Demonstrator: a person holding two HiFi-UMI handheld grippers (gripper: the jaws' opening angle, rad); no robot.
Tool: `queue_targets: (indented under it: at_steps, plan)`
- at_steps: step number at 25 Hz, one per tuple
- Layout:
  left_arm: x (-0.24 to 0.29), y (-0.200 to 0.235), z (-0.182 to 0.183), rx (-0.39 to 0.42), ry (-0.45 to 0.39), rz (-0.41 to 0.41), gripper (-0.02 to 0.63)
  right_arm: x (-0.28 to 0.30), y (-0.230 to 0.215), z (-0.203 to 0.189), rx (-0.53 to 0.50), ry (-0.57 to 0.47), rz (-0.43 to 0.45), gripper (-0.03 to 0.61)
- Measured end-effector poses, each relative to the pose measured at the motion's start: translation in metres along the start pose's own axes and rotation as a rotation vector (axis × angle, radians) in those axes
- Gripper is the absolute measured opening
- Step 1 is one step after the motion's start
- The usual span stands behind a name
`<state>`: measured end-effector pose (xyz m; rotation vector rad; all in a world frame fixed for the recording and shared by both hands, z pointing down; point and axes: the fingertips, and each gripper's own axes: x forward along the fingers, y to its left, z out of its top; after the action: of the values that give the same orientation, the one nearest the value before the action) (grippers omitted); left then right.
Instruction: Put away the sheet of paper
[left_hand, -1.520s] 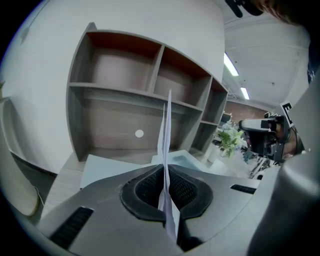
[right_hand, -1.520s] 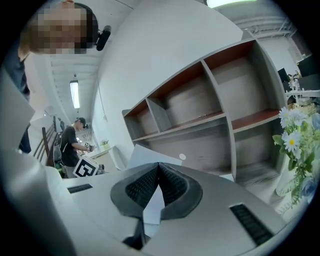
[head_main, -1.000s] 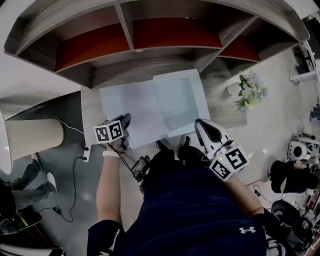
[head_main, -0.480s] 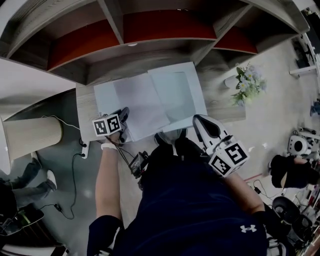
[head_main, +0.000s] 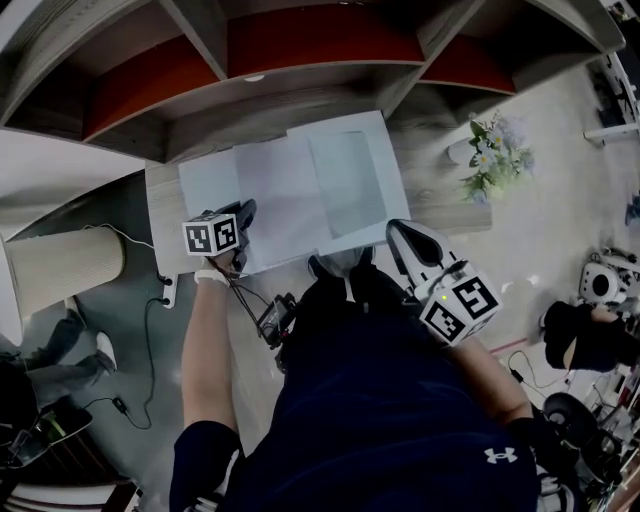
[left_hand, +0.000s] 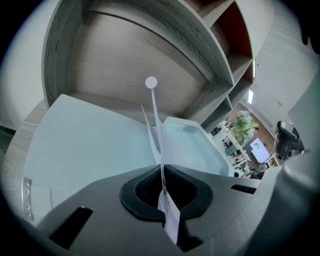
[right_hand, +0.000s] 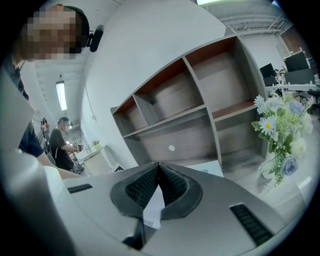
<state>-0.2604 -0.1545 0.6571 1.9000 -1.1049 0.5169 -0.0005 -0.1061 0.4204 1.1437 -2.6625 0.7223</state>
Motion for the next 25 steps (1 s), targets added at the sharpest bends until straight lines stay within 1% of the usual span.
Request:
queue_targets:
  at_steps: [4,10,13,17,21,25]
  plan:
    - [0.019,-0.004,0.004,-0.009,0.014,-0.006,0.017,-0.005,-0.012,-0.002,0.011,0.001,-0.015,0.006]
    - [0.042,-0.023,0.005,-0.082,0.012,-0.048,0.017,-0.014,-0.028,-0.003,0.037,-0.002,-0.035,0.006]
    - [0.055,-0.036,0.007,-0.136,0.008,-0.081,0.017,-0.019,-0.036,-0.003,0.05,-0.005,-0.047,0.006]
    - [0.074,-0.053,0.008,-0.233,0.005,-0.122,0.017,-0.022,-0.047,-0.003,0.063,-0.01,-0.054,0.006]
    - [0.091,-0.067,0.009,-0.3,-0.004,-0.155,0.017,-0.024,-0.057,-0.004,0.077,-0.013,-0.06,0.006]
    - [0.107,-0.08,0.012,-0.376,-0.016,-0.207,0.017,-0.025,-0.064,-0.002,0.078,-0.014,-0.065,0.006]
